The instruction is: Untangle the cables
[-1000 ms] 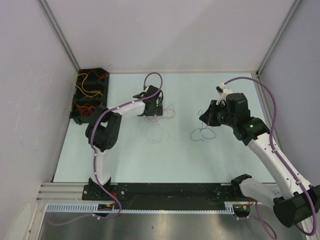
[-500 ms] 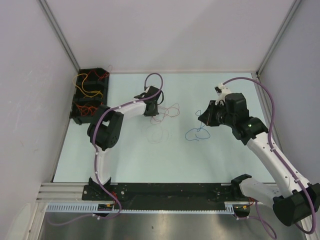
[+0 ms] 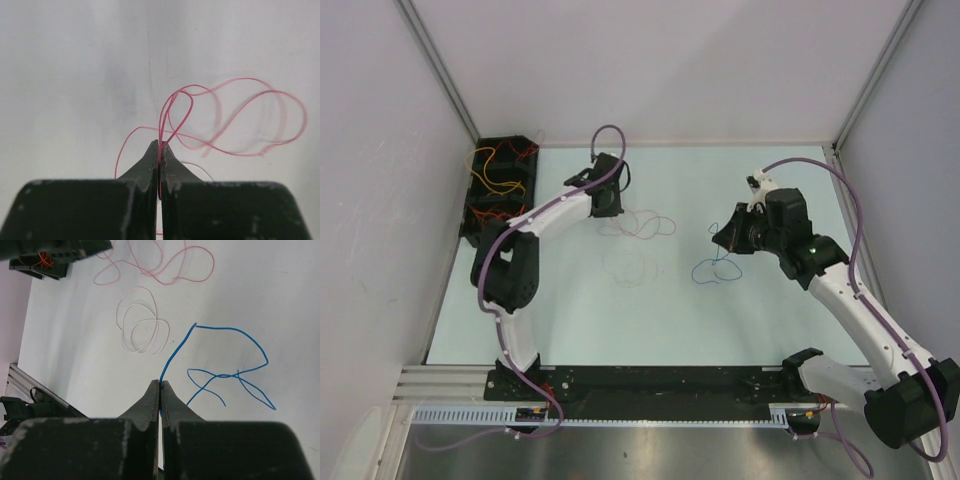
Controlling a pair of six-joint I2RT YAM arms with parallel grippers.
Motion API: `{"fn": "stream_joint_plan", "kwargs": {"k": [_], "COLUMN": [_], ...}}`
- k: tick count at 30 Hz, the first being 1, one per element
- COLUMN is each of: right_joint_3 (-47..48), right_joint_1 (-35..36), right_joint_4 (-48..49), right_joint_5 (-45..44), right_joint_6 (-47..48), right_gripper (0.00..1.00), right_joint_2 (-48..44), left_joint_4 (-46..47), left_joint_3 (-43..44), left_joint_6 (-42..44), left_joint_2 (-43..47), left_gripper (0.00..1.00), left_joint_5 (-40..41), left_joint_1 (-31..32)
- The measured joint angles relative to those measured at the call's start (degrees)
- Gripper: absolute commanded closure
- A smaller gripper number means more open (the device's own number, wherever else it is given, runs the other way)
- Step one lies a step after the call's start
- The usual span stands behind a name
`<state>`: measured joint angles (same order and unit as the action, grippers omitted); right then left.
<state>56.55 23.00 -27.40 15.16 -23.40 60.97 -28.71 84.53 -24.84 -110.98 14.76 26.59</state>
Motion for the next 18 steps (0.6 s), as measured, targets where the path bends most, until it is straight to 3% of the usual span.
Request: {"fn": "stream_joint_plan", "kwargs": {"k": [11,18], "right_joint_3": [-3.37,-5.25], "right_joint_1": [0.00,0.00], "right_joint_4": [4.11,6.54], "right_joint_5": [1.97,3.52], "right_joint_6": [-2.01,-2.08], "right_gripper": [1.00,1.00], "right_joint_2": [1.31,1.42], "left_joint_4": [-6.78,-12.28], "left_joint_3": [8.50,16.92], "left_joint_6": [1.05,2.73], "left_joint_2": [9.94,10.60], "left_gripper": [1.00,1.00], "left_joint_5": [-1.01,-1.49], "left_joint_1": [-6.99,-15.69]}}
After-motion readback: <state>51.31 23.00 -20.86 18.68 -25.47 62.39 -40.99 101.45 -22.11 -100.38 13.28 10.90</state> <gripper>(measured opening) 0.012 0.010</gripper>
